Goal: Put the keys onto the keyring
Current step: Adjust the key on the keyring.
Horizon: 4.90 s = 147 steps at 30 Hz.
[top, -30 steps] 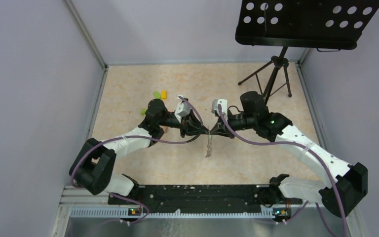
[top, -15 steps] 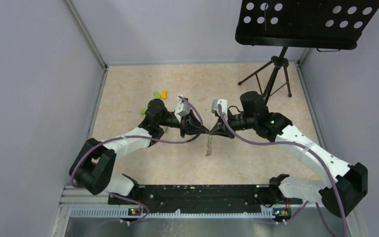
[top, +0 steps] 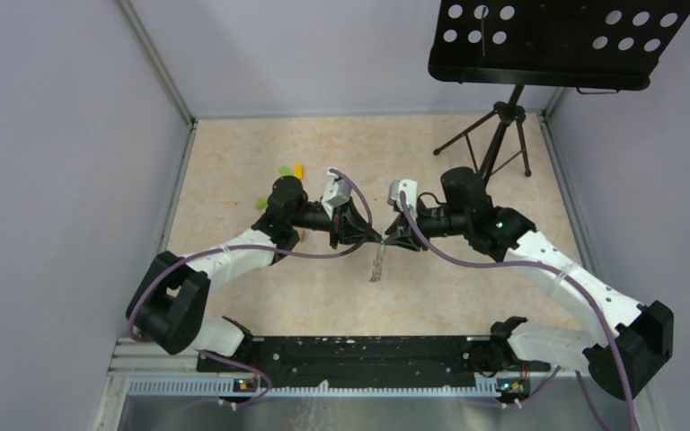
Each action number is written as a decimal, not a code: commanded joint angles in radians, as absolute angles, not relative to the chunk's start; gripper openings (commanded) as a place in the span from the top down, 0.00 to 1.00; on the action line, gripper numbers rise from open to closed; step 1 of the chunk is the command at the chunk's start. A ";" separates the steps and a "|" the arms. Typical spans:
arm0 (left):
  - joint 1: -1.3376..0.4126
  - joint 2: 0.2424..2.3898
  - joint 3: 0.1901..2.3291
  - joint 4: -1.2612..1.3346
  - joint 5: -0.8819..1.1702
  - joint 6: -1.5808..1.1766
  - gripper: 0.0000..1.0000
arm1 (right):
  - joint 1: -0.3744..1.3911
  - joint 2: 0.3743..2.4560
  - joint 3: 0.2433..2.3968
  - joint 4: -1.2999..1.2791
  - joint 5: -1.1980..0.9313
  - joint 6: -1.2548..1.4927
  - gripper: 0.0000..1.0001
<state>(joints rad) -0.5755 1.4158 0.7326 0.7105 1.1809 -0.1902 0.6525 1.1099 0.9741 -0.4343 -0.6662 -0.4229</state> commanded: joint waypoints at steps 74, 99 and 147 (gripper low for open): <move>-0.576 1.372 0.714 0.910 1.184 -0.322 1.00 | 0.660 1.046 0.946 -0.335 -0.693 -0.437 0.72; -0.575 1.382 0.697 0.978 1.175 -0.363 1.00 | 0.660 1.089 0.918 -0.287 -0.763 -0.413 0.87; -0.569 1.441 0.684 0.937 1.170 -0.134 0.64 | 0.749 1.334 1.331 -0.805 -0.504 -0.572 1.00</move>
<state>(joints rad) -0.5694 1.4284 0.6849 0.8558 1.1637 -0.1085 0.7376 1.3300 1.2793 -0.8299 -0.4915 -0.5663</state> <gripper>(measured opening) 0.372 0.007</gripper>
